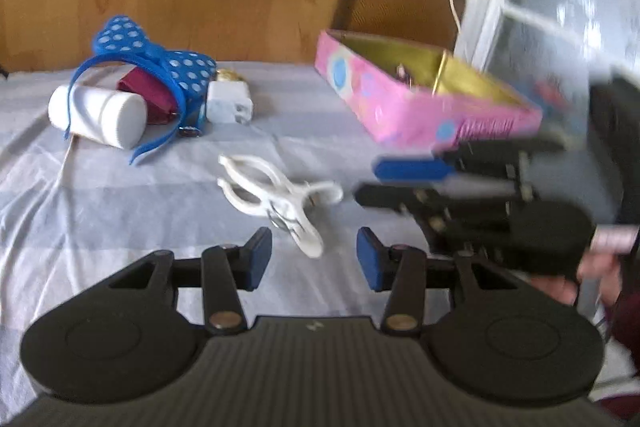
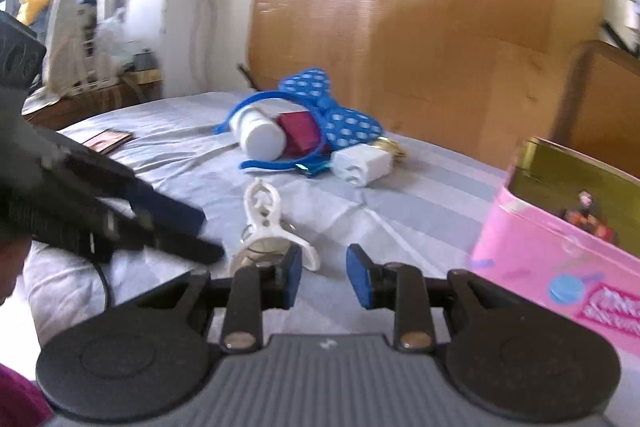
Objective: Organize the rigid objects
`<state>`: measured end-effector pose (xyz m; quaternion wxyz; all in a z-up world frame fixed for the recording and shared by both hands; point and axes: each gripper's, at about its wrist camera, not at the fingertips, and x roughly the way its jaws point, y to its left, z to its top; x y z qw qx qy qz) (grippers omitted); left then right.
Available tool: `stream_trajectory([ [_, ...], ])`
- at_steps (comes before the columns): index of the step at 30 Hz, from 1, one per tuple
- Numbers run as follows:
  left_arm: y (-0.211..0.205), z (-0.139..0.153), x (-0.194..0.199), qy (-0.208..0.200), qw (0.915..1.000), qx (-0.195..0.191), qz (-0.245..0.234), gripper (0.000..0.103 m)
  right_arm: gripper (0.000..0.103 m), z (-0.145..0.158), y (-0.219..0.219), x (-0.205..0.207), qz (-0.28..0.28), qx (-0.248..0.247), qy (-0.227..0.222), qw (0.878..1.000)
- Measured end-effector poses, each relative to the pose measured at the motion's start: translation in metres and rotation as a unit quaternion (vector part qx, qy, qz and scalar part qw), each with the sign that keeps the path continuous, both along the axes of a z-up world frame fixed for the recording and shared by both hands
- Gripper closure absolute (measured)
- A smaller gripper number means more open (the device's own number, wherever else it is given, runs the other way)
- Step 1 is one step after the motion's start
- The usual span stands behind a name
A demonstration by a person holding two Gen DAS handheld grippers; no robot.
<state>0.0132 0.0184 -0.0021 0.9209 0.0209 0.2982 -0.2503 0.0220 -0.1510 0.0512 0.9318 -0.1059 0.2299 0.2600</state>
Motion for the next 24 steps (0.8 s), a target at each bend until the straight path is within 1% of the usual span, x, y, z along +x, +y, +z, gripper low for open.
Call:
stream_trajectory([
  [1, -0.005, -0.003, 0.000, -0.002, 0.9999, 0.015, 0.004, 0.054, 0.077, -0.001, 0.001, 0.003, 0.009, -0.003, 0.000, 1.000],
  [2, -0.008, -0.004, 0.003, 0.000, 0.9997, 0.023, 0.006, 0.054, 0.077, -0.003, 0.002, 0.006, 0.016, -0.009, 0.001, 1.000],
  [4, -0.010, -0.006, 0.009, 0.011, 0.9996, 0.024, 0.014, 0.059, 0.077, -0.004, 0.004, 0.011, 0.028, -0.020, 0.005, 0.999],
  [6, -0.008, -0.007, 0.012, 0.016, 0.9993, 0.025, 0.024, 0.070, 0.076, -0.006, 0.008, 0.015, 0.039, -0.029, 0.007, 0.999],
  [7, -0.008, -0.008, 0.013, 0.017, 0.9990, 0.028, 0.029, 0.072, 0.077, -0.006, 0.008, 0.016, 0.047, -0.029, 0.009, 0.998],
  [9, -0.008, -0.008, 0.015, 0.014, 0.9988, 0.034, 0.033, 0.089, 0.077, -0.008, 0.012, 0.019, 0.058, -0.028, 0.014, 0.998],
  [10, -0.008, -0.008, 0.014, 0.010, 0.9985, 0.039, 0.036, 0.090, 0.089, -0.010, 0.014, 0.022, 0.061, -0.030, 0.019, 0.997],
  [11, -0.008, -0.008, 0.014, 0.008, 0.9982, 0.042, 0.042, 0.091, 0.094, -0.012, 0.016, 0.024, 0.068, -0.030, 0.026, 0.997],
  [13, -0.006, 0.001, 0.014, -0.001, 0.9982, 0.034, 0.050, 0.093, 0.095, -0.012, 0.019, 0.018, 0.060, -0.031, 0.010, 0.998],
  [15, -0.010, 0.021, 0.017, -0.033, 0.9980, 0.027, 0.047, 0.096, 0.096, -0.002, 0.020, 0.006, 0.043, -0.035, -0.028, 0.998],
  [17, -0.019, 0.038, 0.025, -0.055, 0.9980, 0.012, 0.028, 0.096, 0.096, 0.013, 0.013, -0.003, 0.017, -0.024, -0.065, 0.997],
  [19, -0.042, 0.055, 0.035, -0.078, 0.9969, 0.003, -0.005, 0.096, 0.096, 0.028, -0.002, -0.009, -0.030, -0.019, -0.103, 0.994],
  [21, -0.073, 0.064, 0.044, -0.111, 0.9931, 0.008, -0.038, 0.096, 0.096, 0.035, -0.020, -0.011, -0.080, -0.025, -0.136, 0.987],
  [22, -0.090, 0.066, 0.051, -0.118, 0.9915, 0.010, -0.054, 0.096, 0.095, 0.036, -0.030, -0.010, -0.108, -0.033, -0.151, 0.982],
  [24, -0.122, 0.066, 0.069, -0.102, 0.9911, 0.006, -0.085, 0.096, 0.096, 0.038, -0.054, -0.003, -0.158, -0.044, -0.155, 0.974],
])
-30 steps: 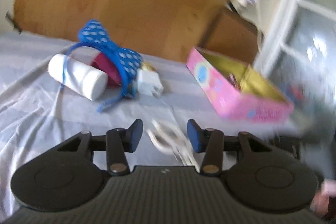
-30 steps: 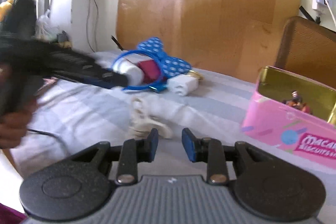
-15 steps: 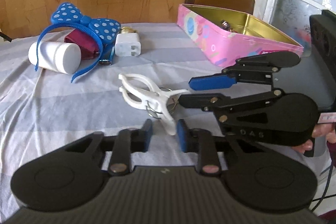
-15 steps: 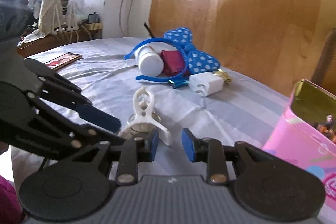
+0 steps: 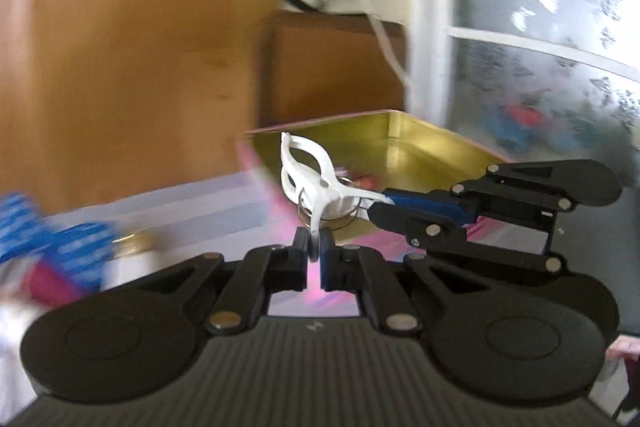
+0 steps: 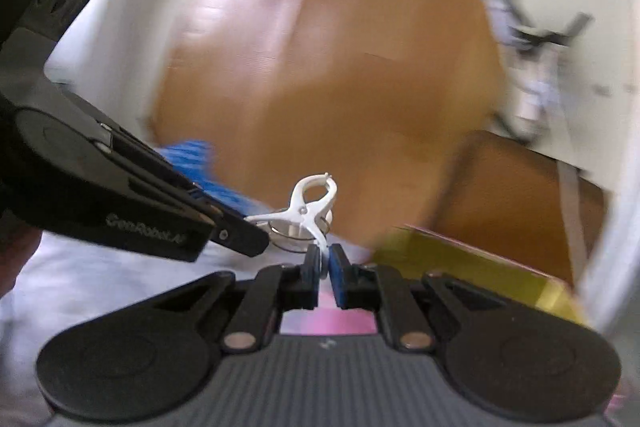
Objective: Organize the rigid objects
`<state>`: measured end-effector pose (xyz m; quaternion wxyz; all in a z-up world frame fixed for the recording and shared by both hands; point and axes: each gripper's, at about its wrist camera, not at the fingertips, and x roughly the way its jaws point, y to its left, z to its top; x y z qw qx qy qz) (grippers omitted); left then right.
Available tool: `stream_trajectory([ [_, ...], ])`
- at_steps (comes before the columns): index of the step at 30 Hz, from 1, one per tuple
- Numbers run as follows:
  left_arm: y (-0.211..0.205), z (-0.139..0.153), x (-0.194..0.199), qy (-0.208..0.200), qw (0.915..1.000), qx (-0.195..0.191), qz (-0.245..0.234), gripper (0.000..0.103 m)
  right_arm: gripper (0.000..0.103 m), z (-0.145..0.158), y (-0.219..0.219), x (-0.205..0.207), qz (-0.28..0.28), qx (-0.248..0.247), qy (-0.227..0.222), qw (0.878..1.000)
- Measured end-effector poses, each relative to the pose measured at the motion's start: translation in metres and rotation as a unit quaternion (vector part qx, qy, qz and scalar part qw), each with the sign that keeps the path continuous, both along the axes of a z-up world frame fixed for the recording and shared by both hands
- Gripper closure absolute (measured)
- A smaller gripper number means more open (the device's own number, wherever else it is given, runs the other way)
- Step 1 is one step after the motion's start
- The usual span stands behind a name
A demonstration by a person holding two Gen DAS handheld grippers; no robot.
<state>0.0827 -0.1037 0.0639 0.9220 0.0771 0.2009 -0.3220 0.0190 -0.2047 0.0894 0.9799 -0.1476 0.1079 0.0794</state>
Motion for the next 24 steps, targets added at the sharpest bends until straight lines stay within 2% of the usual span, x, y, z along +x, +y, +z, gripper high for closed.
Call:
stream_trajectory([
  [4, -0.062, -0.005, 0.038, 0.032, 0.9986, 0.005, -0.041, 0.096, 0.096, 0.000, -0.055, 0.024, -0.070, 0.023, 0.035, 0.997],
  [7, -0.096, -0.011, 0.056, 0.067, 0.9968, 0.018, -0.040, 0.096, 0.096, -0.005, -0.085, 0.046, -0.092, 0.043, 0.076, 0.992],
  [11, -0.116, -0.020, 0.072, 0.091, 0.9949, 0.035, -0.027, 0.096, 0.096, -0.013, -0.106, 0.070, -0.104, 0.054, 0.112, 0.987],
  [14, -0.114, -0.026, 0.080, 0.112, 0.9930, 0.036, -0.010, 0.094, 0.095, -0.022, -0.115, 0.083, -0.100, 0.062, 0.129, 0.985],
  [16, -0.111, -0.027, 0.085, 0.111, 0.9931, 0.039, 0.008, 0.091, 0.093, -0.026, -0.114, 0.093, -0.097, 0.074, 0.138, 0.983],
  [18, -0.108, -0.025, 0.087, 0.101, 0.9937, 0.044, 0.025, 0.080, 0.091, -0.030, -0.115, 0.092, -0.096, 0.094, 0.139, 0.981],
  [19, -0.107, -0.023, 0.087, 0.101, 0.9936, 0.041, 0.029, 0.078, 0.086, -0.030, -0.116, 0.096, -0.102, 0.096, 0.136, 0.981],
  [20, -0.101, -0.020, 0.085, 0.102, 0.9934, 0.035, 0.038, 0.077, 0.086, -0.029, -0.118, 0.097, -0.106, 0.104, 0.135, 0.980],
  [22, -0.089, -0.009, 0.075, 0.089, 0.9952, 0.018, 0.038, 0.076, 0.071, -0.024, -0.119, 0.090, -0.110, 0.129, 0.127, 0.977],
  [24, -0.076, 0.003, 0.058, 0.062, 0.9974, 0.010, 0.034, 0.061, 0.068, -0.017, -0.116, 0.074, -0.104, 0.133, 0.102, 0.980],
])
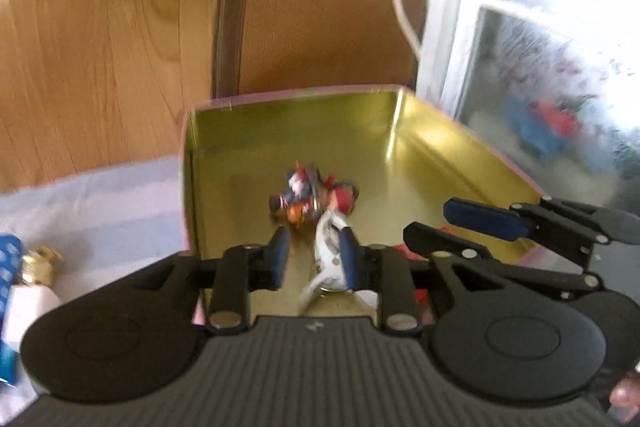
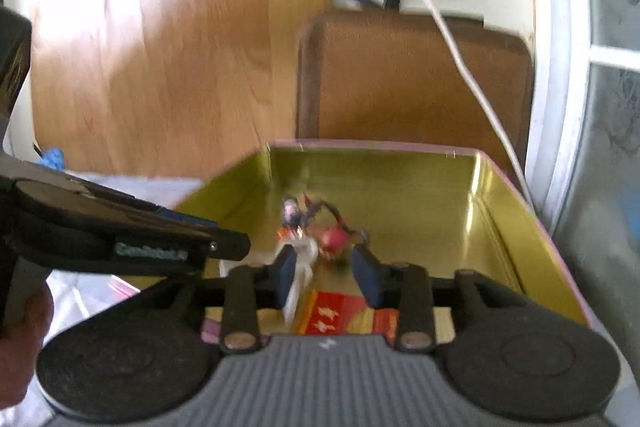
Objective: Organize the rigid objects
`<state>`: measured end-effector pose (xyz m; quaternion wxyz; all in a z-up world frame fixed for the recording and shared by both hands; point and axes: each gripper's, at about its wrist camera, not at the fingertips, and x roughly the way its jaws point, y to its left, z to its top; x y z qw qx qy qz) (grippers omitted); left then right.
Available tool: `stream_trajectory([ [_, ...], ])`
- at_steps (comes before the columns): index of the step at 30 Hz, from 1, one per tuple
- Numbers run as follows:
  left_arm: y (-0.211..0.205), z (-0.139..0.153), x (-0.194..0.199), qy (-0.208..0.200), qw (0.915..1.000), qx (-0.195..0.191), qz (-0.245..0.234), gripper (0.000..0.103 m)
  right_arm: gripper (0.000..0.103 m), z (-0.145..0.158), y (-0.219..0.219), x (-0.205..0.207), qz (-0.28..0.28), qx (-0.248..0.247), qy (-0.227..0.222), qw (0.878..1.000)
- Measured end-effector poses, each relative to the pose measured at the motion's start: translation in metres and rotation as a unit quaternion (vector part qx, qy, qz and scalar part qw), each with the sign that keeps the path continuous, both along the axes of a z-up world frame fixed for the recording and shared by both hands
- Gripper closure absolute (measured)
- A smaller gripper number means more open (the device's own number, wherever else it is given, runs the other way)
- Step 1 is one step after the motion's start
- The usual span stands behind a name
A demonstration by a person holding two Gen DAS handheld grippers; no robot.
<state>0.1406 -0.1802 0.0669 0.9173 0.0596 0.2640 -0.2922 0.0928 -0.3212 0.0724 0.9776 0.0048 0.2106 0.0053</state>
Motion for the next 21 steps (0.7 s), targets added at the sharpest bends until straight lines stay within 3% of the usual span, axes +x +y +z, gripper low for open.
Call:
stream_trajectory([
  [3, 0.032, 0.011, -0.024, -0.026, 0.9993, -0.026, -0.001, 0.058, 0.068, 0.008, 0.009, -0.014, -0.015, -0.013, -0.022, 1.000],
  [6, 0.081, 0.008, -0.040, -0.026, 0.9979, -0.058, 0.008, 0.058, 0.068, 0.017, 0.021, -0.029, -0.011, -0.002, -0.047, 0.999],
  [10, 0.156, -0.010, -0.053, -0.036, 0.9952, -0.051, 0.075, 0.058, 0.070, 0.030, 0.049, -0.029, 0.039, 0.016, -0.057, 0.997],
  [13, 0.217, -0.019, -0.055, -0.038, 0.9875, -0.042, 0.147, 0.058, 0.072, 0.029, 0.087, -0.018, 0.093, 0.029, -0.035, 0.995],
  [17, 0.283, -0.013, -0.039, -0.035, 0.9698, -0.030, 0.240, 0.059, 0.079, 0.014, 0.148, 0.012, 0.154, 0.039, 0.014, 0.987],
  [21, 0.312, -0.004, -0.010, -0.047, 0.9608, 0.014, 0.273, 0.060, 0.080, -0.005, 0.205, 0.042, 0.192, 0.061, 0.057, 0.978],
])
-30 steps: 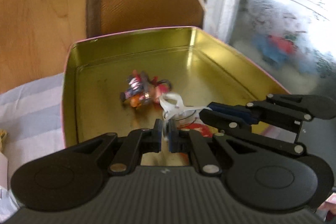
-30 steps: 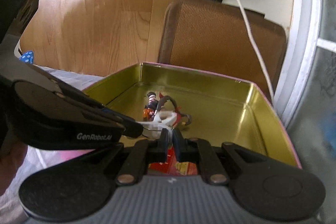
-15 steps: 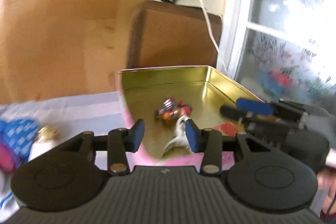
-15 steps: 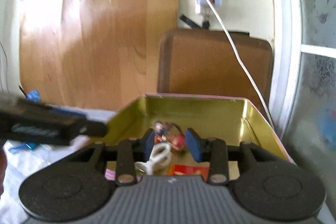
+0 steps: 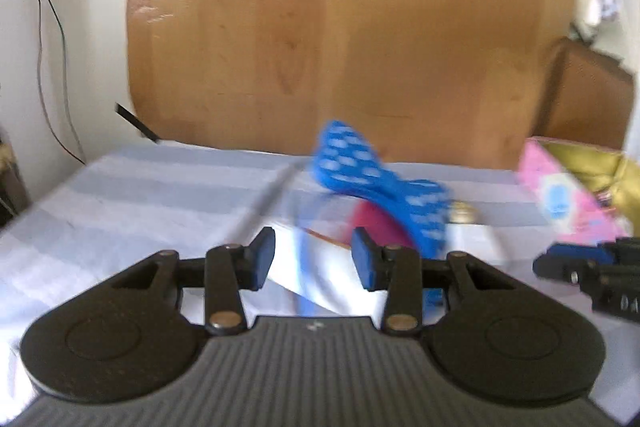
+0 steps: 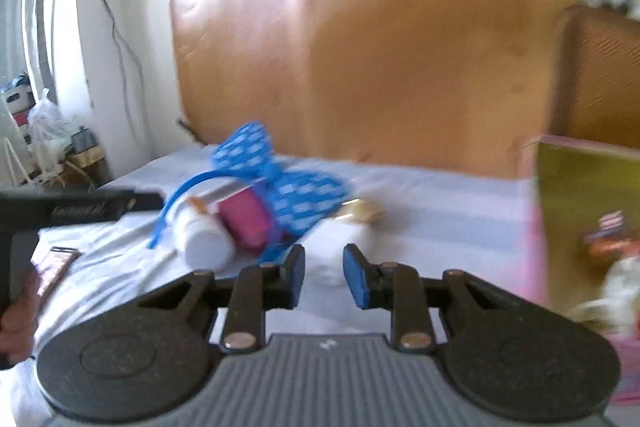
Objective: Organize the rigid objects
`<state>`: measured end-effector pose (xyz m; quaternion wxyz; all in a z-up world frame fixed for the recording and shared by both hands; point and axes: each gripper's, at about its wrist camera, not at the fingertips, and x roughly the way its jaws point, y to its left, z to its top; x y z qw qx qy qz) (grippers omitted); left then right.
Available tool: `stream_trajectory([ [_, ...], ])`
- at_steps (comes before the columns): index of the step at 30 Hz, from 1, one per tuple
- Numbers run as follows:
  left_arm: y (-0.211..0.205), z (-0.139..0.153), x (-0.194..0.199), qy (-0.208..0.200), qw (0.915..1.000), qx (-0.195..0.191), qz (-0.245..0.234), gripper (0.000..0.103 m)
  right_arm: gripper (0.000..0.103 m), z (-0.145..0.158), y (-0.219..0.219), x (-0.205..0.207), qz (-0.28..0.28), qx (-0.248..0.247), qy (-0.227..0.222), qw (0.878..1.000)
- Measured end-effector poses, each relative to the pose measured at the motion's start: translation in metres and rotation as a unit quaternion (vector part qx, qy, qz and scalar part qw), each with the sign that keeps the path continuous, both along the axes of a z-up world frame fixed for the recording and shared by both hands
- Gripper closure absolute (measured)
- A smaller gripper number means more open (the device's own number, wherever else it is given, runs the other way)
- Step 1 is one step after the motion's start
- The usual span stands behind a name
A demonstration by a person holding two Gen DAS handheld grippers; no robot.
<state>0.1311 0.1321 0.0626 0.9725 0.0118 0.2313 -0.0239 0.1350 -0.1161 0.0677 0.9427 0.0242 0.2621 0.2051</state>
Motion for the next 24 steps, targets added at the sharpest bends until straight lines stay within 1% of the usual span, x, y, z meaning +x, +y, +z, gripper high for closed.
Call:
stream_trajectory([
  [3, 0.005, 0.002, 0.026, 0.013, 0.9994, 0.032, -0.008, 0.060, 0.080, -0.009, 0.028, 0.017, 0.005, 0.004, 0.024, 1.000],
  [7, -0.001, 0.000, 0.039, 0.027, 0.9965, 0.071, -0.033, 0.060, 0.080, -0.017, 0.052, 0.036, 0.006, 0.003, 0.046, 0.999],
  [10, -0.002, -0.007, 0.041, 0.039, 0.9945, 0.086, -0.044, 0.062, 0.080, -0.022, 0.058, 0.054, 0.001, 0.008, 0.063, 0.998],
  [11, -0.002, -0.009, 0.045, 0.045, 0.9938, 0.090, -0.046, 0.070, 0.080, -0.024, 0.060, 0.059, -0.001, 0.008, 0.067, 0.998],
  [12, 0.000, -0.012, 0.047, 0.051, 0.9934, 0.091, -0.048, 0.082, 0.080, -0.028, 0.062, 0.065, -0.005, 0.001, 0.069, 0.998],
  [14, 0.003, -0.015, 0.050, 0.060, 0.9936, 0.074, -0.061, 0.094, 0.084, -0.035, 0.068, 0.073, -0.009, -0.005, 0.076, 0.997],
  [15, 0.002, -0.015, 0.051, 0.060, 0.9939, 0.068, -0.063, 0.096, 0.094, -0.036, 0.070, 0.074, -0.008, -0.005, 0.069, 0.998],
  [17, 0.001, -0.011, 0.043, 0.051, 0.9950, 0.060, -0.062, 0.096, 0.095, -0.034, 0.073, 0.073, -0.015, -0.008, 0.067, 0.998],
  [19, -0.001, -0.003, 0.028, 0.028, 0.9964, 0.052, -0.060, 0.096, 0.096, -0.028, 0.073, 0.064, -0.024, -0.016, 0.044, 0.999],
  [22, -0.005, 0.009, 0.007, 0.011, 0.9977, 0.013, -0.066, 0.096, 0.096, -0.010, 0.060, 0.044, -0.030, -0.013, 0.005, 0.999],
  [24, -0.012, 0.014, -0.005, 0.002, 0.9971, -0.005, -0.076, 0.095, 0.097, -0.001, 0.046, 0.032, -0.037, -0.005, -0.009, 0.999],
])
